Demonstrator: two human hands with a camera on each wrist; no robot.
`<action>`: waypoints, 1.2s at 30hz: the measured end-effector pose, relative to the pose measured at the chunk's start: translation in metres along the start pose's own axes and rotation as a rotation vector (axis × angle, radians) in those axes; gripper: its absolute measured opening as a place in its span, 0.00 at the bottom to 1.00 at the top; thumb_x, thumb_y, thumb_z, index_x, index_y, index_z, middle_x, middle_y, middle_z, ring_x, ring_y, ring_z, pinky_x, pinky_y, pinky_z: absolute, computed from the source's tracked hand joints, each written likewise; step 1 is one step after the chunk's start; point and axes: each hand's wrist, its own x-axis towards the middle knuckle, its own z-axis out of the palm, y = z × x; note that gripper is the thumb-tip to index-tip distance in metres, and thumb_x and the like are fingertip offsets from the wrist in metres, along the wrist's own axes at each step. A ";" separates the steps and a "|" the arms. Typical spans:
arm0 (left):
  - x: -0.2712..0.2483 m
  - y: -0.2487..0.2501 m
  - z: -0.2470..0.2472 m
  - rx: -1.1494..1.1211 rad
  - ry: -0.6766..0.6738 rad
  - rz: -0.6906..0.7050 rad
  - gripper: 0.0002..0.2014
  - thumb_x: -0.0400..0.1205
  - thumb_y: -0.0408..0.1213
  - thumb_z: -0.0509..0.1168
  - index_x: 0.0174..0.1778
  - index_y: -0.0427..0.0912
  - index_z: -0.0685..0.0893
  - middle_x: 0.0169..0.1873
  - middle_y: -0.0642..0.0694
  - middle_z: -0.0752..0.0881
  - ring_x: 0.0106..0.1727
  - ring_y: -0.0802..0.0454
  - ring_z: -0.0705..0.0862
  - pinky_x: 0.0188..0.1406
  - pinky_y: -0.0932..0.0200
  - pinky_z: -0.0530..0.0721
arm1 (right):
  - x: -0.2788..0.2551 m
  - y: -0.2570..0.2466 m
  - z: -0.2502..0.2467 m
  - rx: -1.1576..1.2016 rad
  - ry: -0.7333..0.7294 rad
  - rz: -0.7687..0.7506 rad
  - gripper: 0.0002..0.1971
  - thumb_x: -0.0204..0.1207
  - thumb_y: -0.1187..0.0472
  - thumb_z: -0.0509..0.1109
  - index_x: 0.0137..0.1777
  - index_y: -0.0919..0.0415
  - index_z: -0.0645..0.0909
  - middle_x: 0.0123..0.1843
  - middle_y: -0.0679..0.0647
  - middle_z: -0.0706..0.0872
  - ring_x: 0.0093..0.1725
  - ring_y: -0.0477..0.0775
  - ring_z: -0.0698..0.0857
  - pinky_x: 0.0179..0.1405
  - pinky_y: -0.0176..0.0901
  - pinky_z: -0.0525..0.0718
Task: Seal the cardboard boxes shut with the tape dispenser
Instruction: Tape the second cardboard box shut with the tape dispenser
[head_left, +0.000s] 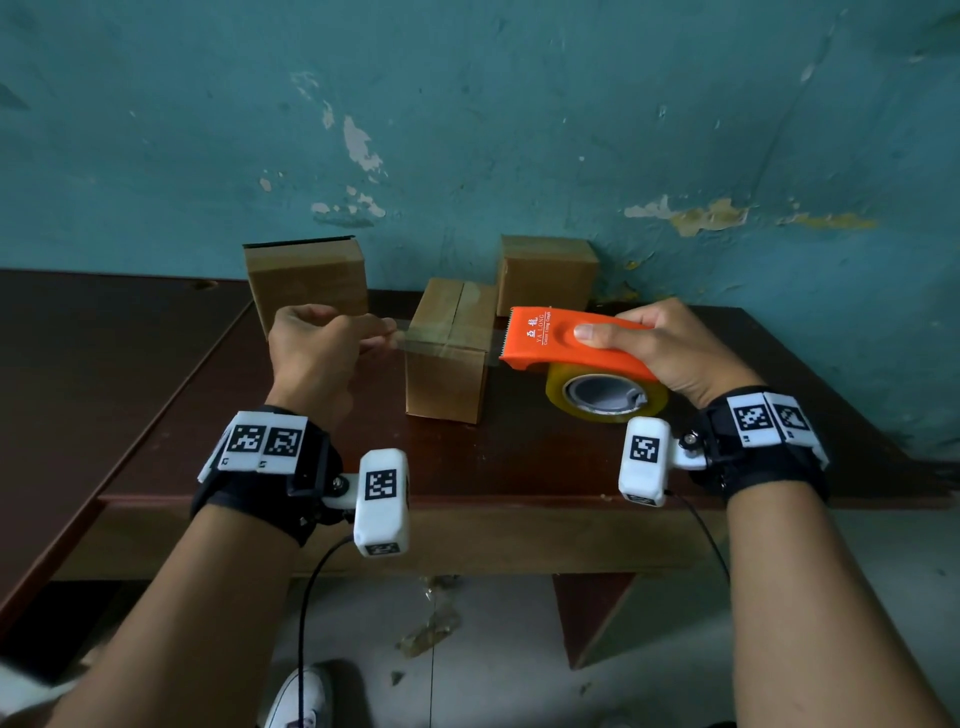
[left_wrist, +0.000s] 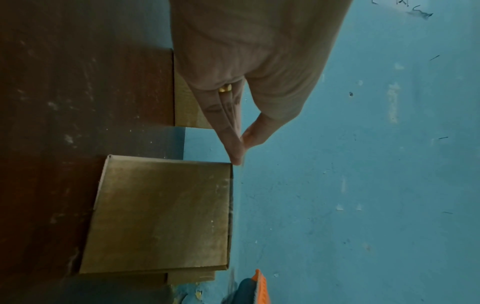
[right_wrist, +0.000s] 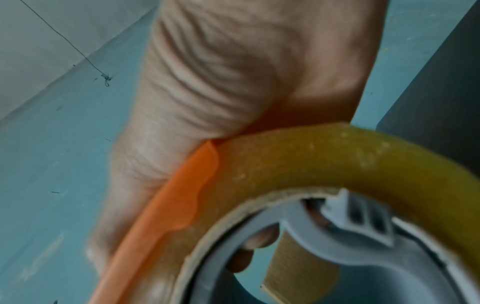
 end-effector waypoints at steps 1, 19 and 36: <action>0.000 0.000 0.000 -0.004 0.000 -0.001 0.33 0.75 0.18 0.79 0.74 0.35 0.74 0.53 0.29 0.92 0.48 0.39 0.97 0.45 0.53 0.95 | 0.000 0.000 0.001 -0.003 -0.003 0.003 0.30 0.68 0.38 0.82 0.47 0.70 0.93 0.41 0.66 0.95 0.39 0.63 0.93 0.48 0.51 0.86; 0.003 0.009 -0.013 0.080 -0.007 -0.007 0.13 0.78 0.19 0.78 0.52 0.34 0.83 0.51 0.31 0.93 0.48 0.42 0.97 0.49 0.55 0.95 | -0.003 0.008 -0.015 0.012 0.026 0.022 0.30 0.67 0.39 0.84 0.46 0.70 0.93 0.41 0.68 0.94 0.39 0.65 0.92 0.51 0.52 0.86; 0.011 -0.008 -0.016 0.138 0.009 -0.105 0.14 0.79 0.22 0.77 0.60 0.28 0.87 0.48 0.33 0.95 0.47 0.45 0.97 0.50 0.56 0.94 | 0.003 0.027 -0.003 0.017 -0.057 0.096 0.36 0.62 0.32 0.86 0.48 0.69 0.94 0.43 0.67 0.95 0.42 0.64 0.94 0.56 0.55 0.88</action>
